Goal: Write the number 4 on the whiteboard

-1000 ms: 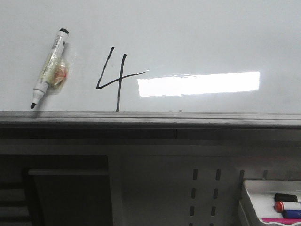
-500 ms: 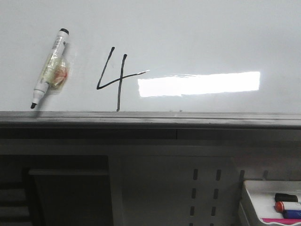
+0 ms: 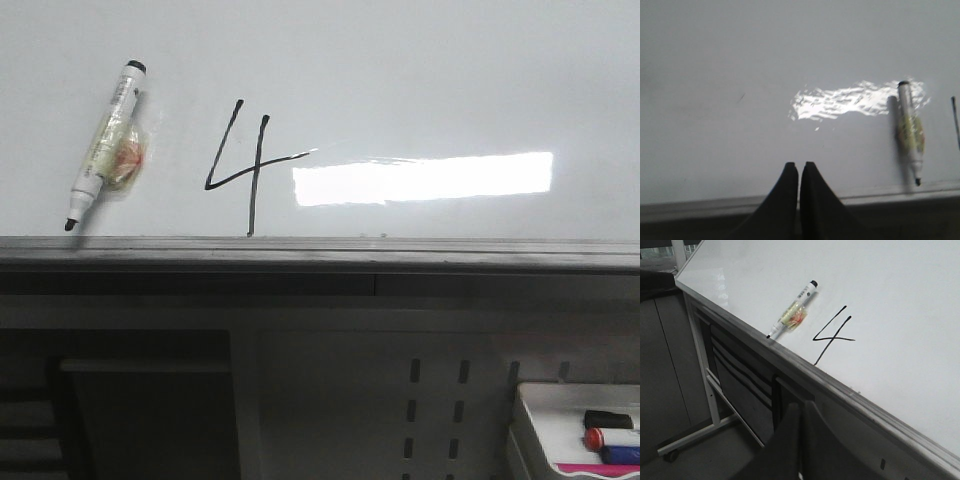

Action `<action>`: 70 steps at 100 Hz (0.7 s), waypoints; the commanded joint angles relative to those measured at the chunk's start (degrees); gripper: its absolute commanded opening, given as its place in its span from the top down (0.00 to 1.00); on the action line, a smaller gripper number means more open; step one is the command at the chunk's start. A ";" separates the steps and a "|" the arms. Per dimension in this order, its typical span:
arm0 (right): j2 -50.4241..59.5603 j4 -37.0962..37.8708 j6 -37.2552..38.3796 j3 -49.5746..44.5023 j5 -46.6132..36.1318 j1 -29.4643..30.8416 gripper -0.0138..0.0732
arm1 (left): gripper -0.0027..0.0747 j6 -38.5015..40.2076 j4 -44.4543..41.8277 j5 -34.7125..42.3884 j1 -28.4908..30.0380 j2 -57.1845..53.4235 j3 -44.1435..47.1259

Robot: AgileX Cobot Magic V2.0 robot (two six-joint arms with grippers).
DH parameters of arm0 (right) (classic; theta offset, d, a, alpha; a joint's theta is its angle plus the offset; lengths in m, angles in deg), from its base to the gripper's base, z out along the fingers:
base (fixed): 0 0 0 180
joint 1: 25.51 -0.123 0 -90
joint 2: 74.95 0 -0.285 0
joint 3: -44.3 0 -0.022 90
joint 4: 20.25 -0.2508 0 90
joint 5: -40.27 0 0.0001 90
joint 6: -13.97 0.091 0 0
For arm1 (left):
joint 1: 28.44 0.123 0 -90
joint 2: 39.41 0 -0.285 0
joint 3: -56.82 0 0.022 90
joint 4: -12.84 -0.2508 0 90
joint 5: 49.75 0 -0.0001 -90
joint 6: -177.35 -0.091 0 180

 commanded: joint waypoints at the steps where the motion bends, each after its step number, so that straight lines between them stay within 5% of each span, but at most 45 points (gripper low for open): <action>1: -0.48 0.51 -0.31 1.42 -4.09 0.34 0.92 | 0.99 0.06 -0.16 3.98 1.99 -1.48 1.61; 14: -0.48 0.51 -0.31 1.42 -4.09 0.34 0.92 | 0.99 0.16 1.19 2.08 2.17 -1.48 5.61; 25: -0.48 0.51 -0.31 1.42 -4.09 0.34 0.92 | 0.99 0.16 1.46 -7.33 2.17 -1.48 5.47; 70: -0.48 0.51 -0.31 1.42 -4.09 0.34 0.92 | 0.99 0.16 0.48 -7.00 2.26 -1.48 5.47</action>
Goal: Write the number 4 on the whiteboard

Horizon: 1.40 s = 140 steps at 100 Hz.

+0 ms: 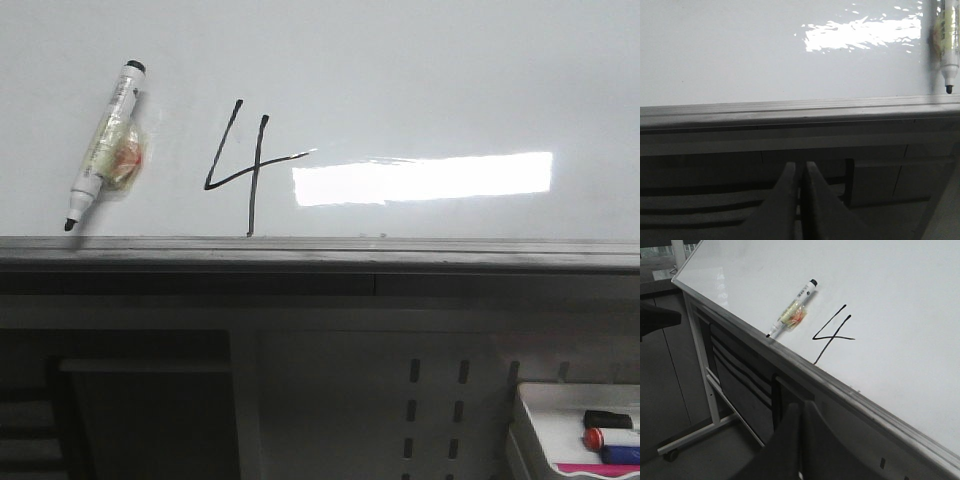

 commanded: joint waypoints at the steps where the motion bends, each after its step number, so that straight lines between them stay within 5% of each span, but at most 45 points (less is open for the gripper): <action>1: -0.48 0.51 -0.31 1.47 -4.13 0.34 0.92 | 0.99 0.16 -0.16 2.89 0.16 -1.48 1.91; 71: -0.48 0.51 -0.31 1.26 -5.09 1.80 0.92 | 0.99 0.16 -0.16 2.89 0.16 -1.48 1.91; 120: 2.27 0.51 0.55 -4.61 -6.90 35.70 0.92 | 0.99 0.16 -0.16 2.89 0.16 -1.48 1.91; 140: 10.52 2.63 0.55 -11.29 -4.40 42.08 0.92 | 0.99 0.16 -0.16 2.89 0.16 -1.48 1.91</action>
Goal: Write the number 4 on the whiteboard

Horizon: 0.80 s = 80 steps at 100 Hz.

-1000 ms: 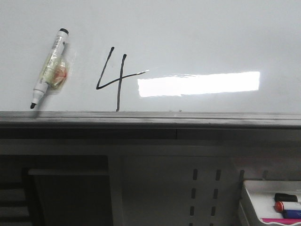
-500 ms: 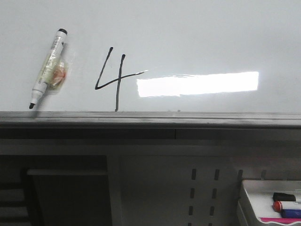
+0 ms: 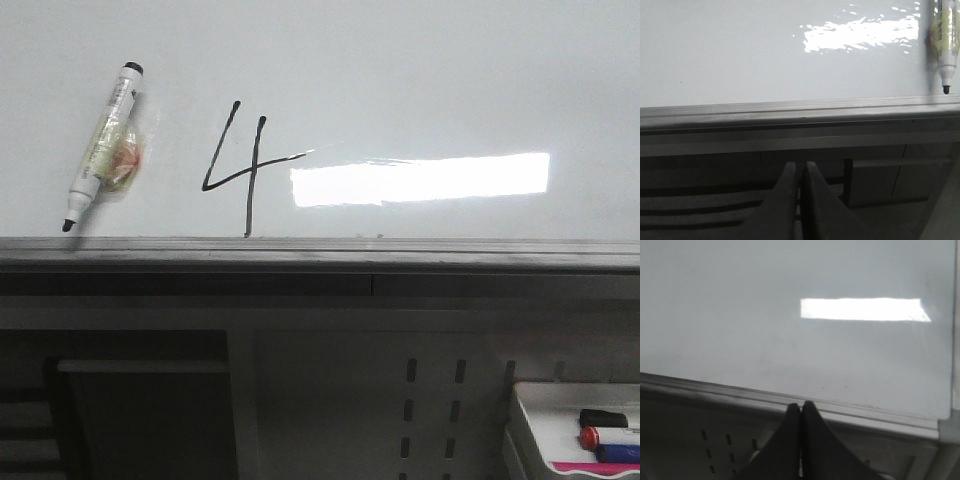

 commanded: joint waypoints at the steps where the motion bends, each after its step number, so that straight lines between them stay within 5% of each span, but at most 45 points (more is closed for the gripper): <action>1: 2.74 1.48 0.19 -0.74 -2.57 2.08 0.92 | 0.99 0.16 -0.16 2.93 0.16 -1.48 1.91; 43: 8.88 1.79 0.19 -2.51 12.82 3.83 0.92 | 0.99 0.16 -0.16 3.04 0.16 -1.38 1.91; 80: 8.88 1.79 0.19 -2.51 12.98 3.83 0.92 | 0.99 0.16 -0.16 3.04 0.16 -1.38 1.91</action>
